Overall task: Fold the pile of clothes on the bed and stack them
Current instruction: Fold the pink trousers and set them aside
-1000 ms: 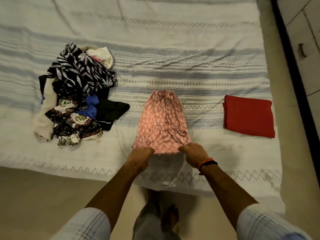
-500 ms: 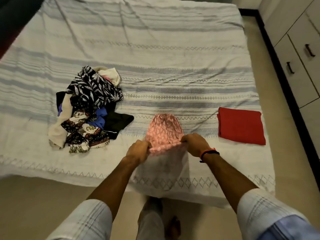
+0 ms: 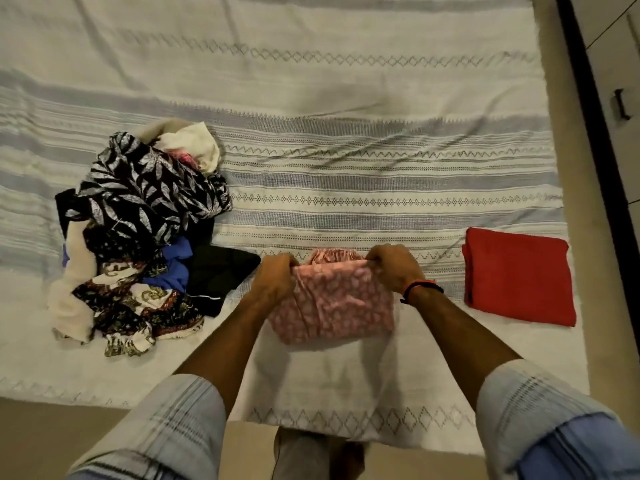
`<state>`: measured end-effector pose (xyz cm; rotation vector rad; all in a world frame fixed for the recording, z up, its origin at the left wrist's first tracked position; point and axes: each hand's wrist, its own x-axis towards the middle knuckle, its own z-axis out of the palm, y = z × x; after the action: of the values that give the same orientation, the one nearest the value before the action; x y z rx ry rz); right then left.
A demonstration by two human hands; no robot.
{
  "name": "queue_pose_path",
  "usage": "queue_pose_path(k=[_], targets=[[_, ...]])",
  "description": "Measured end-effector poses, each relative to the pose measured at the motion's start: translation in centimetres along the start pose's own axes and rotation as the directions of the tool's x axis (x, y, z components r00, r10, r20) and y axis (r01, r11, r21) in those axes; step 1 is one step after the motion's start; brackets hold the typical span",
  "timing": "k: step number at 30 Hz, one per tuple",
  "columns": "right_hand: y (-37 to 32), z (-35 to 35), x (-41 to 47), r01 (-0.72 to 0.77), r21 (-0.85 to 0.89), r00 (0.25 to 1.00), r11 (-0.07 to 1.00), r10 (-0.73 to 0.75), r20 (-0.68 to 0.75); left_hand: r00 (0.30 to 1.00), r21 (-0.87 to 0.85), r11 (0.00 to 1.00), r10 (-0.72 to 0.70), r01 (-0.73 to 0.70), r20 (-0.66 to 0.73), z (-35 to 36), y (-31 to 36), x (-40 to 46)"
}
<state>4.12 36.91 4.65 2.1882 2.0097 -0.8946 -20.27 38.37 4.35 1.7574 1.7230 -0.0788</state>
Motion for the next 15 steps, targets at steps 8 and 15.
queue_pose_path(k=[8,15], targets=[[-0.3,4.3,2.4,0.123,-0.153,0.987,0.981,-0.137,-0.083,0.982,0.045,0.992,0.126,-0.121,-0.138,3.1,-1.3,3.8],[1.6,10.5,-0.1,0.166,-0.270,0.985,0.948,-0.148,0.087,0.957,0.253,0.931,0.218,-0.262,0.190,10.5,-2.4,1.4]])
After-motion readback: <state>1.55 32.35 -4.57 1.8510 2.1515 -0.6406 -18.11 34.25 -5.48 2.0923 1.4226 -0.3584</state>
